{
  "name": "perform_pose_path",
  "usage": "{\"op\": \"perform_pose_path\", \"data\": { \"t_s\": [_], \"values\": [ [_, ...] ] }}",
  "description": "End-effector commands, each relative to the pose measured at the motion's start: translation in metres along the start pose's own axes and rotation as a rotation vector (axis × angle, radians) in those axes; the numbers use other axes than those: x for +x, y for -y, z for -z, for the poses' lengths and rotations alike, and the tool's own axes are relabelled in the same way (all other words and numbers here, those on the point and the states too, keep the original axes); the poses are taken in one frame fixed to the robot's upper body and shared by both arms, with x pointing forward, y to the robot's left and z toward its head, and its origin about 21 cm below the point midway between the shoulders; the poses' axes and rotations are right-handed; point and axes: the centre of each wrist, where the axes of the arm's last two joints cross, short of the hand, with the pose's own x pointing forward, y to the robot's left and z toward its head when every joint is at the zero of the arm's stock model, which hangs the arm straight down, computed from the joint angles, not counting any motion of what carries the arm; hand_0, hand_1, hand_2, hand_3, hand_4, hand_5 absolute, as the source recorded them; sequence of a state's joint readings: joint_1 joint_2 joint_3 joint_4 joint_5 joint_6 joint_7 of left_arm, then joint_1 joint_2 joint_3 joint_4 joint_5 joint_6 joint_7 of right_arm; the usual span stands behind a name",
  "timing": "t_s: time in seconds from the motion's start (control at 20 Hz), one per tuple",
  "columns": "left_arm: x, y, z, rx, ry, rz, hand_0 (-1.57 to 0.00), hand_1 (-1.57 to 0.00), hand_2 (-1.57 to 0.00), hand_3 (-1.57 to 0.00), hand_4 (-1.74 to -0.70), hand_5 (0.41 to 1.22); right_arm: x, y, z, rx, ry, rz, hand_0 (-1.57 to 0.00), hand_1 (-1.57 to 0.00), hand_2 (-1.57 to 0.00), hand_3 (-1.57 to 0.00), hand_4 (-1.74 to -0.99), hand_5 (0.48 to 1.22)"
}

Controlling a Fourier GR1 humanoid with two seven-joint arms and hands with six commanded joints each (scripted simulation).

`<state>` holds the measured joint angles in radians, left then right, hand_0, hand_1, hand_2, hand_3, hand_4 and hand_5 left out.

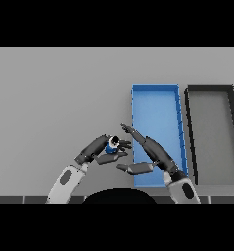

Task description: Pick up the blue pipe and place it into the blue bin.

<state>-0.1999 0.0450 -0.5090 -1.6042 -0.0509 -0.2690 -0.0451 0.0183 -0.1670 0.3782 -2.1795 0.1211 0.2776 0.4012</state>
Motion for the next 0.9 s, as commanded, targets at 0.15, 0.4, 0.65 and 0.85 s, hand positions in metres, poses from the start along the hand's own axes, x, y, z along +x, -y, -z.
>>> {"op": "perform_pose_path", "data": {
  "t_s": [0.15,0.4,0.65,0.85],
  "values": [
    [0.000,-0.001,0.004,-0.016,0.006,-0.001,-1.57,-1.57,-1.57,-1.57,-1.47,1.221,0.009,-0.004,0.029,0.083,0.019,-0.031,0.00,0.00,0.00,0.00,-1.201,0.514],
    [-0.004,-0.004,0.004,-0.040,-0.005,-0.050,-1.57,-1.57,-1.57,-1.57,-1.46,1.221,0.032,-0.004,0.052,0.150,0.109,-0.040,0.00,0.00,0.00,0.00,-1.208,0.512],
    [-0.003,-0.007,0.001,-0.025,-0.009,-0.045,-1.57,-1.57,-1.54,-1.30,-1.56,1.221,0.036,-0.009,0.075,0.214,0.079,-0.041,-0.40,-0.44,-0.43,-0.31,-1.303,0.520],
    [-0.003,-0.003,0.001,-0.023,0.002,-0.053,-1.57,-1.57,-1.55,-1.23,-1.67,1.221,0.035,-0.015,0.080,0.235,0.112,-0.020,-1.09,-1.10,-1.10,-0.90,-1.537,0.600]
  ]
}}
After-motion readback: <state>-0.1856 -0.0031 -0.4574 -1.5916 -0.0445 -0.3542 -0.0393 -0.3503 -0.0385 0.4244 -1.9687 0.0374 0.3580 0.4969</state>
